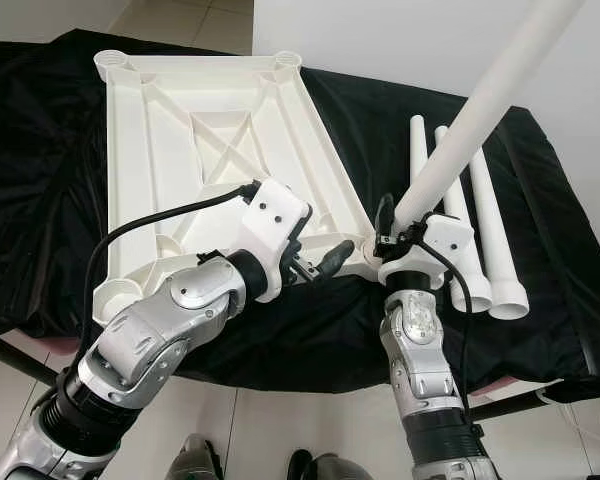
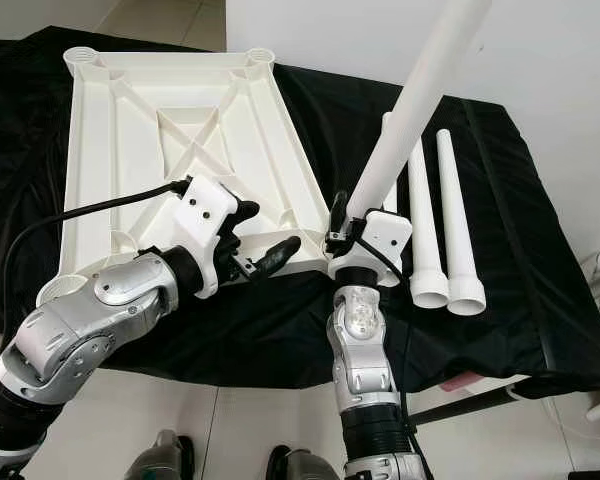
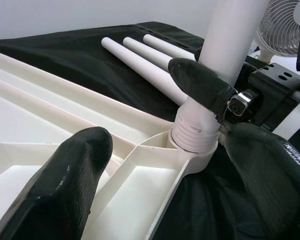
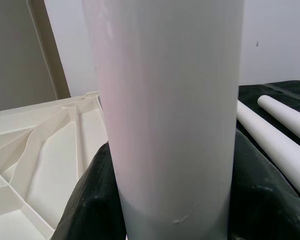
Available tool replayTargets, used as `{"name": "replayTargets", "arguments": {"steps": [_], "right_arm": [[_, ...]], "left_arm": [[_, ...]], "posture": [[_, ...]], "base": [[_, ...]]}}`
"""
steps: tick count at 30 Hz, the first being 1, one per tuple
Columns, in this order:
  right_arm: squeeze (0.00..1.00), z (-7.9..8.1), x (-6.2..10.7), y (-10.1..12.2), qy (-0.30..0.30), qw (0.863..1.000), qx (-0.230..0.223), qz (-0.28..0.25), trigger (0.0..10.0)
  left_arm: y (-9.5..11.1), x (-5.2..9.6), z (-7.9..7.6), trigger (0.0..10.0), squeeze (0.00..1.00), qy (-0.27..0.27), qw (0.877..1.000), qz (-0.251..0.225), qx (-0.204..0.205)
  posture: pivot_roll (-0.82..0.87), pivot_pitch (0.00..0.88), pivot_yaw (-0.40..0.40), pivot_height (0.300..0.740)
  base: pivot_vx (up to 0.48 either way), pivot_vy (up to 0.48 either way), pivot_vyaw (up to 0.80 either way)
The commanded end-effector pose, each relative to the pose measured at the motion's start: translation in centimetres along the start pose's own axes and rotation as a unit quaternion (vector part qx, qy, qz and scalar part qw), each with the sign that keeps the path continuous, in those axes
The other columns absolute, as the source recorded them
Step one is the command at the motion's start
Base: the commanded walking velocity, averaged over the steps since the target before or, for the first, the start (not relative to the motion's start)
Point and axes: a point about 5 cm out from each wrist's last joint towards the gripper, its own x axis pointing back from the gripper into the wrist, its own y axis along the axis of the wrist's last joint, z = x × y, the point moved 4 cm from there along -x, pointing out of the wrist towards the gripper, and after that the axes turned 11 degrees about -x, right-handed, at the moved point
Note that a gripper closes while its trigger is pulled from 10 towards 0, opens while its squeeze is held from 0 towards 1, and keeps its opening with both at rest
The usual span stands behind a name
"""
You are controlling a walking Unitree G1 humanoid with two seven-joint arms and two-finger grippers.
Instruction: Building children table
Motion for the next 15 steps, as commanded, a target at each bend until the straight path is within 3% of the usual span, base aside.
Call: {"name": "replayTargets", "arguments": {"steps": [1, 15], "right_arm": [[0.0, -2.69, 1.15, -2.77, -0.055, 0.996, 0.005, 0.064, 10.0], [0.0, -2.76, 1.12, -2.81, -0.058, 0.996, 0.0, 0.063, 10.0]], "left_arm": [[0.2, 0.22, -1.66, 10.0, 0.0, -0.072, 0.997, -0.013, -0.001], [0.22, 0.22, -1.56, 10.0, 0.0, -0.074, 0.997, -0.011, -0.001]], "posture": [[0.13, 0.163, -0.103, 0.74], [0.14, 0.17, -0.095, 0.74]], "base": [[0.0, 0.0, 0.0], [0.0, 0.0, 0.0]]}}
